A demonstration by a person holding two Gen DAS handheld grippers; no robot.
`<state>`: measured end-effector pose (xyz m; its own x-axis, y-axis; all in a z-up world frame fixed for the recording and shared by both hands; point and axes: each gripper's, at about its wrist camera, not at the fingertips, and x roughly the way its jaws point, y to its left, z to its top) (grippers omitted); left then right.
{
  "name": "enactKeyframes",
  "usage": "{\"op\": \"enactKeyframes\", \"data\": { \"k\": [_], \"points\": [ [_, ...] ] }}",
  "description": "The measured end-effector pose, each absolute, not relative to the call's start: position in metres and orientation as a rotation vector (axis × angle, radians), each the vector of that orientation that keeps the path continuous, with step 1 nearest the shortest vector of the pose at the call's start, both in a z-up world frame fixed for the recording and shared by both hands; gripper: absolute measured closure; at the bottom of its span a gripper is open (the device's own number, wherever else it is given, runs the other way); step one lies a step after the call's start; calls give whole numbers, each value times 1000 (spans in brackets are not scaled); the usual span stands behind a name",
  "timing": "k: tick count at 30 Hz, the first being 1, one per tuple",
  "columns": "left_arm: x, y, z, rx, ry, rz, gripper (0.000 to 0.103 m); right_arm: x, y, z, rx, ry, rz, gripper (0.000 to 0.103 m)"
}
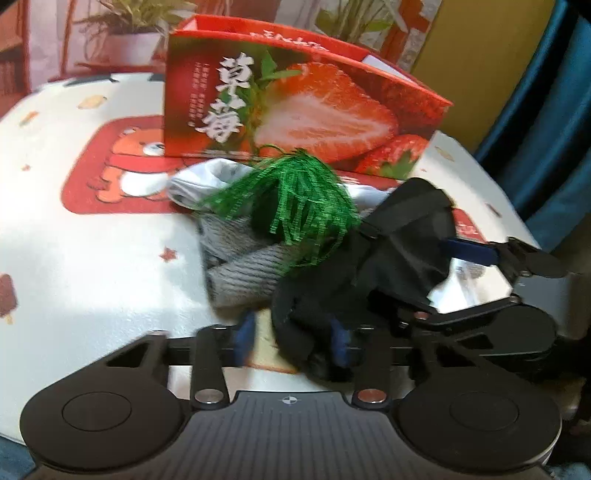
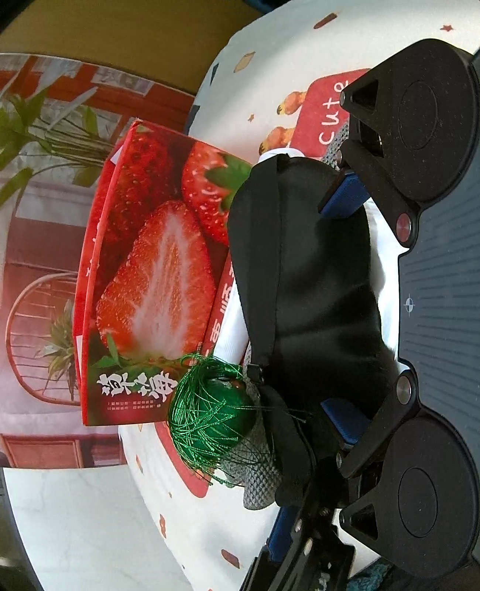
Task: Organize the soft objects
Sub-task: 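Close both tools on the black eye mask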
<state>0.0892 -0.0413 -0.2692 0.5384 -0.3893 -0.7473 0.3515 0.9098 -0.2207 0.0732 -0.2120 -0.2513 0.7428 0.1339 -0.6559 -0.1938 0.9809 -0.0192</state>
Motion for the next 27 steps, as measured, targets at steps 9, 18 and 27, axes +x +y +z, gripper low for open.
{"op": "enactKeyframes", "data": {
  "k": [9, 18, 27],
  "points": [
    [94, -38, -267, -42, 883, -411, 78, 73, -213, -252, -70, 706, 176, 0],
    [99, -31, -266, -51, 875, -355, 78, 70, -222, -245, -19, 655, 150, 0],
    [113, -14, -266, -99, 865, -286, 78, 70, -237, -242, 67, 631, 105, 0]
  ]
}}
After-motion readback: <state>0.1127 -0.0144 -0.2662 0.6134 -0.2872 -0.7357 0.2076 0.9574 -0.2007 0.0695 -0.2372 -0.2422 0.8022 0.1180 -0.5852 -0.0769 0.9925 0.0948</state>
